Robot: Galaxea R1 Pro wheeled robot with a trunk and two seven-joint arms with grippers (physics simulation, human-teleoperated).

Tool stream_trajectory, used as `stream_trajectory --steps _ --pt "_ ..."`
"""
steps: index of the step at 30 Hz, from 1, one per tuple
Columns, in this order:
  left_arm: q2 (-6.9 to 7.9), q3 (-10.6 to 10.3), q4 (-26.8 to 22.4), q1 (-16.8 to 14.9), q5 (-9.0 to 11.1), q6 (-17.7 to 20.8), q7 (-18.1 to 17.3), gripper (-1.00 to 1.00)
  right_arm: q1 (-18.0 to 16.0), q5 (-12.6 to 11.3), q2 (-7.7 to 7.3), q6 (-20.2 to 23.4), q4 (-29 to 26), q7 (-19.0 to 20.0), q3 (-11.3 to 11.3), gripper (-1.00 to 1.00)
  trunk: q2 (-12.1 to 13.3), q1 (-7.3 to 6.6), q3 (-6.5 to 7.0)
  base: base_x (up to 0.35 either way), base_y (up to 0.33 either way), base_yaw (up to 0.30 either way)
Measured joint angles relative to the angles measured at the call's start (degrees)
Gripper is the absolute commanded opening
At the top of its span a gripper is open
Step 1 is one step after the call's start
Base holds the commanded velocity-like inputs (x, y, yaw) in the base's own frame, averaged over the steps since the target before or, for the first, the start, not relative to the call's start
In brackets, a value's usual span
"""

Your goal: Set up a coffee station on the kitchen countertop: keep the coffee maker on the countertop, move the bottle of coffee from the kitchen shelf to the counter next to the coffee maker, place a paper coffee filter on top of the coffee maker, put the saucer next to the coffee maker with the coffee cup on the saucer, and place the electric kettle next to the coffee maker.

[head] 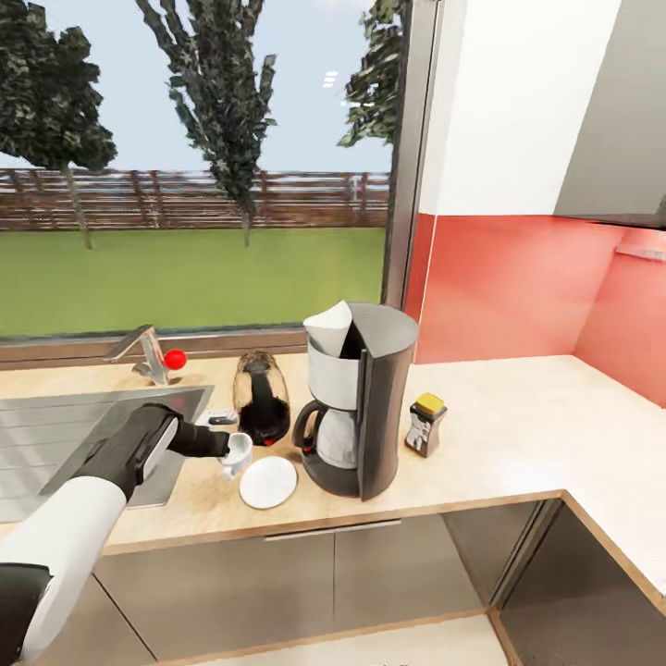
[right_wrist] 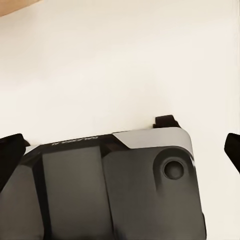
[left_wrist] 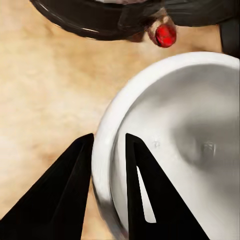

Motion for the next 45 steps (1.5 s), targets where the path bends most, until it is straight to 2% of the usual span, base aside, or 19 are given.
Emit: stream_trajectory --steps 9,17,23,45 --pt "0.06 -0.02 0.0 0.02 0.0 0.02 0.0 -1.0 -0.01 0.0 0.02 -0.01 0.01 0.0 0.01 1.0 0.0 0.0 0.0 0.0 0.0 -0.221" --pt "-0.08 -0.11 0.79 0.55 0.1 -0.4 -0.09 -1.0 -0.01 0.0 0.03 0.0 0.02 -0.04 0.01 1.0 0.0 0.0 0.0 0.0 0.0 -0.013" --pt "-0.09 -0.19 0.77 2.8 -0.01 -0.5 0.04 -1.0 -0.01 0.0 0.03 0.04 0.02 -0.07 0.01 1.0 0.0 0.0 0.0 0.0 0.0 0.0" --pt "-0.21 -0.2 0.76 3.88 0.13 -0.59 0.19 -1.0 -0.02 0.0 -0.41 -0.02 0.02 0.0 -0.07 1.0 0.0 -0.01 0.0 0.013 -0.002 0.0"
